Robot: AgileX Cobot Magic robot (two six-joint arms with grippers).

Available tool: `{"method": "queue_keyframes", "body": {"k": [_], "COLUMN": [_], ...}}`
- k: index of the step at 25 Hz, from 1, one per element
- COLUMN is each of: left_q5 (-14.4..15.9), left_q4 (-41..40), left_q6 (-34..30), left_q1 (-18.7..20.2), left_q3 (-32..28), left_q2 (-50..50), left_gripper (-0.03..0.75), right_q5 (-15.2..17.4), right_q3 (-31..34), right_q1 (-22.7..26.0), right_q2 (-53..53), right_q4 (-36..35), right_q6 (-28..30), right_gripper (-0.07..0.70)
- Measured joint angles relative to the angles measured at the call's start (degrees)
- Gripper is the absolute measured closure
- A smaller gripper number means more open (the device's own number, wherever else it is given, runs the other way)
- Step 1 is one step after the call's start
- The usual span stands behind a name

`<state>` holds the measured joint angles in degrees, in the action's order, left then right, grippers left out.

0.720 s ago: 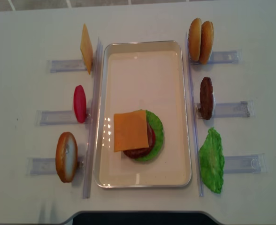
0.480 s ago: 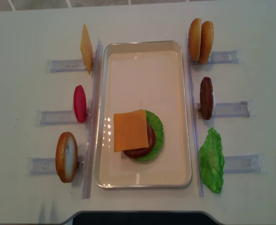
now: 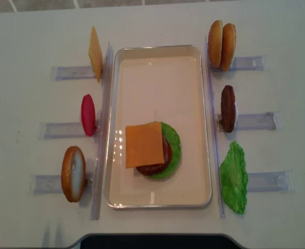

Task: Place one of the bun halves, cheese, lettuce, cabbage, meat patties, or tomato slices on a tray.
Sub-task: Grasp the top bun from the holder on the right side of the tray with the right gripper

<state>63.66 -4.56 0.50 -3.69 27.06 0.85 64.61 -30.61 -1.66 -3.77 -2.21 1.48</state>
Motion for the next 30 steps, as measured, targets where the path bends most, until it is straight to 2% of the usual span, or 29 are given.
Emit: {"method": "queue_keyframes", "body": {"k": [3,8,11,15,19,24,30], "left_q5": [0.0,0.0,0.0,0.0,0.0,0.0,0.0], "left_q4": [0.0,-0.14,-0.16,-0.16,-0.16,-0.16,-0.16], "left_q6": [0.0,0.0,0.0,0.0,0.0,0.0,0.0], "left_q1": [0.0,0.0,0.0,0.0,0.0,0.0,0.0], "left_q3": [0.0,0.0,0.0,0.0,0.0,0.0,0.0], "left_q2": [0.0,0.0,0.0,0.0,0.0,0.0,0.0], "left_gripper": [0.496,0.496,0.496,0.496,0.496,0.496,0.496], "right_q5": [-1.08,-4.78,-6.5,-6.93,-5.95,-1.67,0.04], "right_q3": [-2.02,-7.38,-12.19,-21.08,-31.88,-45.54,-56.72], "right_q1": [0.0,0.0,0.0,0.0,0.0,0.0,0.0], "right_q2": [-7.23,-21.75,-31.98,-48.52,-62.66,-77.81,-88.02], "right_q4": [-2.91,-6.72,-7.93,-8.1,-9.23,-9.75,-9.81], "right_q6": [0.31,2.44,3.35,3.57,3.74,3.79,6.3], "right_gripper": [0.326,0.325,0.325,0.325,0.325,0.325,0.325]}}
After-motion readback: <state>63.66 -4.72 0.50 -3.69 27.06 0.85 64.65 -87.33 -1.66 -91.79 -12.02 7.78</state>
